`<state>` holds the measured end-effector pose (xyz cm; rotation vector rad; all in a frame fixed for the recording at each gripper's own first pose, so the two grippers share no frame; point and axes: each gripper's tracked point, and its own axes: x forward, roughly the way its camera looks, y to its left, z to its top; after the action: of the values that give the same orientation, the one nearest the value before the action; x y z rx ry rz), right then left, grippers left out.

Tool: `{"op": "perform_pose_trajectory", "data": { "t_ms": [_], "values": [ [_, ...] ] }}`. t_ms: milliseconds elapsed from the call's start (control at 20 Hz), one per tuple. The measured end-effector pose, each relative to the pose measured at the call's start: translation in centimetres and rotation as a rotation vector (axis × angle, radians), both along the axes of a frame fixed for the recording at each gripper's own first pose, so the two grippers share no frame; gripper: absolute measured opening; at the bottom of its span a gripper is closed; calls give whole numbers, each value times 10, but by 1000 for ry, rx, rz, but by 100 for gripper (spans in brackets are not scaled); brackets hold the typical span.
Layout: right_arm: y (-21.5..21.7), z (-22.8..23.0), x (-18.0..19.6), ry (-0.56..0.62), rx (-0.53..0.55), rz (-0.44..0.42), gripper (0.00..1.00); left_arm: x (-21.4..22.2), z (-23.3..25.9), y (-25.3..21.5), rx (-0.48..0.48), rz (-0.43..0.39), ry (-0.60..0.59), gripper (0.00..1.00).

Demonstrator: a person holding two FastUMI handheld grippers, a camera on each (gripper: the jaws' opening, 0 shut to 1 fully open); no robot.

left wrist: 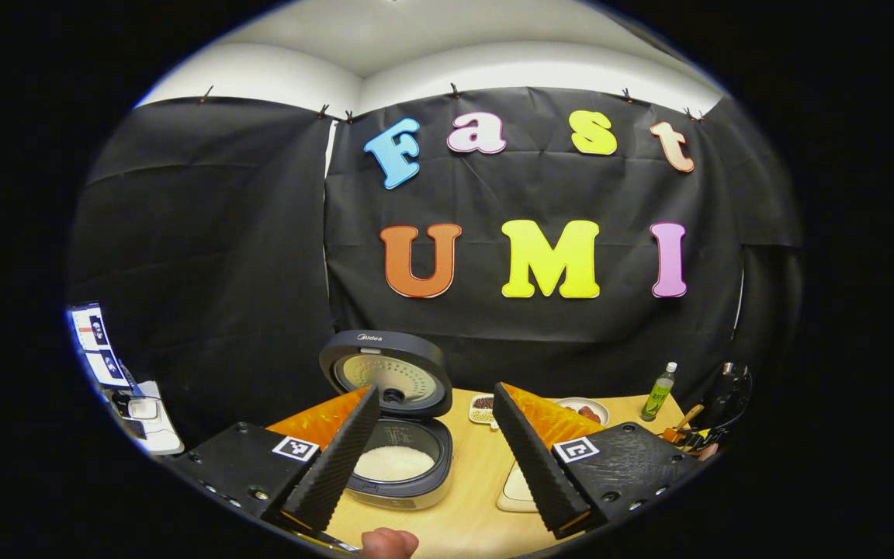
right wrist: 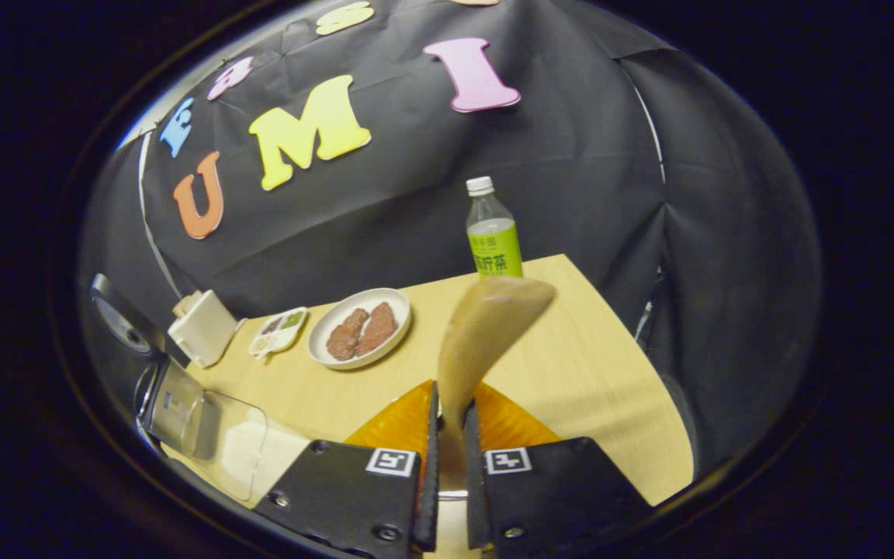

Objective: Close the left gripper, press the button to open the rice cooker; take a wooden spoon from the chopstick holder with the right hand, scoop a spoonful of rice and pour it into the rice cooker, then put the wooden spoon back into the chopstick holder.

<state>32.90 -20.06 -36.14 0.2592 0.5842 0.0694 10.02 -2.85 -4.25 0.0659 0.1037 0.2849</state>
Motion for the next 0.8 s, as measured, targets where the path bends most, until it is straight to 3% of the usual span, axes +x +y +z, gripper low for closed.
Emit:
{"op": "perform_pose_trajectory", "data": {
  "t_ms": [200,550,800],
  "values": [
    [3,10,-2,4,1,-16,9,-8,3,2,-23,-3,-4,95],
    [3,94,-14,-143,-151,-33,8,-29,4,23,-47,-5,-21,95],
    [94,166,-49,-240,-163,69,8,-43,10,57,-44,-19,-50,95]
  ]
}}
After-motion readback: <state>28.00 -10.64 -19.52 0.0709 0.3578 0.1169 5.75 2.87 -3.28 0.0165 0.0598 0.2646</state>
